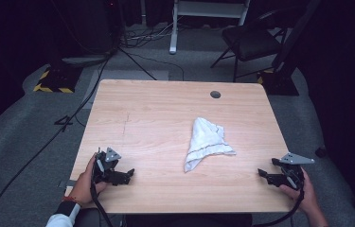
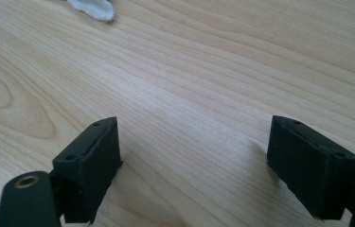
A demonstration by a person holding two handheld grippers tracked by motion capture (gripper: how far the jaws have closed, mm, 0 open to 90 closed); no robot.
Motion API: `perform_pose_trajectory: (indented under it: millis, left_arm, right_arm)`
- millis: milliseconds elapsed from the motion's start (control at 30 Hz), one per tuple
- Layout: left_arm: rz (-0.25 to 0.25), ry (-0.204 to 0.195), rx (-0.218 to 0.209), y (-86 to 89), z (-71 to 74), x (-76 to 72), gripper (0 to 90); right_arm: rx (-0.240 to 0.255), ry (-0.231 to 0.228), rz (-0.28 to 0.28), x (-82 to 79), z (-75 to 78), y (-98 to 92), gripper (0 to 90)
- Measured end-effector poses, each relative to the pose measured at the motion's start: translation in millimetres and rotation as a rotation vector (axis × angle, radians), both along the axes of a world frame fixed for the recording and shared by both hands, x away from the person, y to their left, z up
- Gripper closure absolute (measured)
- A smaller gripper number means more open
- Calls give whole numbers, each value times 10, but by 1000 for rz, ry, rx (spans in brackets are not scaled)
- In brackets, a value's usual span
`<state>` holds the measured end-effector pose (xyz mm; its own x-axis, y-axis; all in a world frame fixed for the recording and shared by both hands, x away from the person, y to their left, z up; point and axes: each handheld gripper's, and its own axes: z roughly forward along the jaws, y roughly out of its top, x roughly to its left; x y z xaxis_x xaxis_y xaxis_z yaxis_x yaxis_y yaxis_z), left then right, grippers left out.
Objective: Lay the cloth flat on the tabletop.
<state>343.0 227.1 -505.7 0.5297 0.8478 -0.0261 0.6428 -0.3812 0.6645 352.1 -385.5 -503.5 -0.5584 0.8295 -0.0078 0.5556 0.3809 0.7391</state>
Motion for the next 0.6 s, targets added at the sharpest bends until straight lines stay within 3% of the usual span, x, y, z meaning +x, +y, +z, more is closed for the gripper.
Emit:
perform_pose_trajectory:
  millis: [200, 300, 333, 367, 400, 600]
  left_arm:
    - [-13, 1, 1, -66, 1, 33, 0]
    - [-72, -2, 6, -182, 3, 74, 0]
    - [-116, 2, 6, -277, 5, 95, 0]
    - [-116, 2, 6, -277, 5, 95, 0]
    - [-171, 3, 12, -368, 11, 112, 0]
    - [-262, -2, 15, -643, 12, 162, 1]
  right_arm:
    - [-2, 4, 1, 15, -1, 2, 164]
    - [-1, 7, 6, 28, -1, 13, 158]
    - [-2, 6, 13, 45, -1, 27, 157]
    - [-2, 6, 13, 45, -1, 27, 157]
    - [-4, 6, 22, 70, 0, 43, 157]
    - [-11, 13, 56, 249, 10, 133, 158]
